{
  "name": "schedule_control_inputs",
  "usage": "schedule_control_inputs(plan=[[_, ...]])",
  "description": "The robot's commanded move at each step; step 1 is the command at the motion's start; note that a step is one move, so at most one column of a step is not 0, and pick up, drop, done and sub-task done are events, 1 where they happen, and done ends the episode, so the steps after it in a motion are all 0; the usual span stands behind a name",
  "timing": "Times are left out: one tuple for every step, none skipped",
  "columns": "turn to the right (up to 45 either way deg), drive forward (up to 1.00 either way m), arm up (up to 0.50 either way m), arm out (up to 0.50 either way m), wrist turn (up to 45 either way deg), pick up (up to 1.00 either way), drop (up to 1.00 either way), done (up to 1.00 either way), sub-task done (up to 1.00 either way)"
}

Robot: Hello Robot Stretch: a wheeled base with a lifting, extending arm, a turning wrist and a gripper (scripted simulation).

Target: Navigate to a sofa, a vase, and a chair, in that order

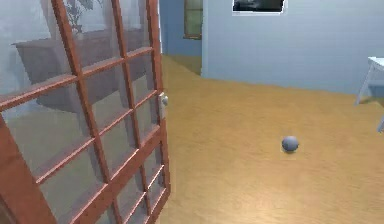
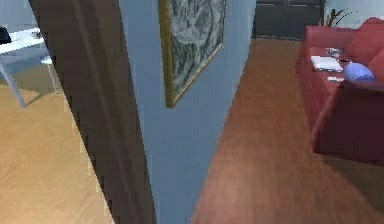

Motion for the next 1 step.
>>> schedule_control_inputs(plan=[[0.0, 0.45, 0.0, 0.0, 0.0, 0.0, 0.0, 0.0, 0.0]])
